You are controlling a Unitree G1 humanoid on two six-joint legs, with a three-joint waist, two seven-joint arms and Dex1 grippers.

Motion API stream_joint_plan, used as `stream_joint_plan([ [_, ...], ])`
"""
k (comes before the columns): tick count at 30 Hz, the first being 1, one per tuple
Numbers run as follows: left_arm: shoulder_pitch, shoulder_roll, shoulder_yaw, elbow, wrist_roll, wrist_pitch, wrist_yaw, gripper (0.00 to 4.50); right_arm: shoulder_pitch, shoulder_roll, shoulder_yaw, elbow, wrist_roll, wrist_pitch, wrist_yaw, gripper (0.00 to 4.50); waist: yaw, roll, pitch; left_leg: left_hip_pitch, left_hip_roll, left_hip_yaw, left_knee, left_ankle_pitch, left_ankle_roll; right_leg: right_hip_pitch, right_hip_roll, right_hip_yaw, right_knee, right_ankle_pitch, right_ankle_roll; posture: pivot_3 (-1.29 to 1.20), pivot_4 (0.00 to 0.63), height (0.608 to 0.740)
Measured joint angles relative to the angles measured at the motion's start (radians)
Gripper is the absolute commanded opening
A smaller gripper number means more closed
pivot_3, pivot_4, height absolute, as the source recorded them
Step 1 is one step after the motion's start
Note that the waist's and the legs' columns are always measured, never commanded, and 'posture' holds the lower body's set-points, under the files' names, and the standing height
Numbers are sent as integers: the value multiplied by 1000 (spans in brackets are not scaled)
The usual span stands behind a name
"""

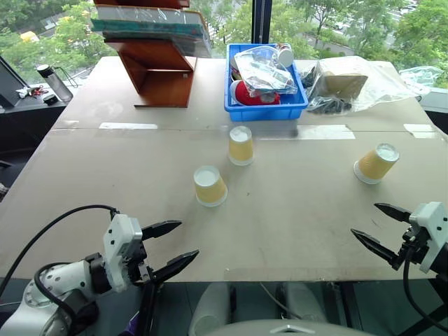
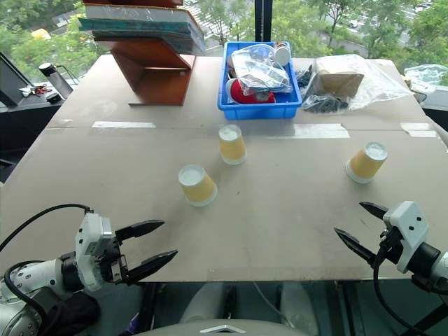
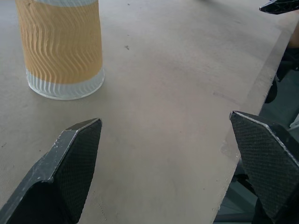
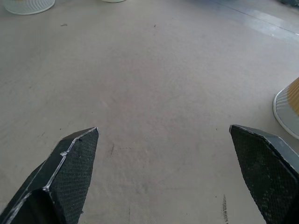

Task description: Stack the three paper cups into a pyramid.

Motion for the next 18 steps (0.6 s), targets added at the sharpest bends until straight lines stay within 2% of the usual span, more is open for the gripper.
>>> stream_joint_plan([
  [2,0,0,1,1,0,-5,-4,4500,-23,18,11,-7,-8,19,-43,4443,-1,-1,0,0,0,0,0,0,0,0,0,0,0,0,0,0,150,740],
  [3,-6,-2,-9,9,0,-10,-15,4500,-92,92,23,-22,-30,36,-139,4443,-5,-2,-1,0,2,0,0,0,0,0,1,0,0,0,0,0,150,740],
  [7,-49,-33,-28,6,-11,-75,-51,4500,-200,211,88,-48,-78,102,-354,4443,0,0,-1,-1,1,1,0,0,-1,-2,1,0,0,0,0,0,150,740],
  [14,-177,-11,-44,-52,-99,-69,-74,4500,-435,244,66,-7,-124,350,-630,4443,1,0,-1,-1,0,0,0,3,-5,-2,1,0,0,0,0,0,150,740],
  [18,-226,10,-61,-99,-155,-28,-61,4500,-465,282,41,51,-158,398,-716,4443,-1,1,-1,-2,0,0,-2,3,-5,-3,1,0,0,0,0,0,150,740],
])
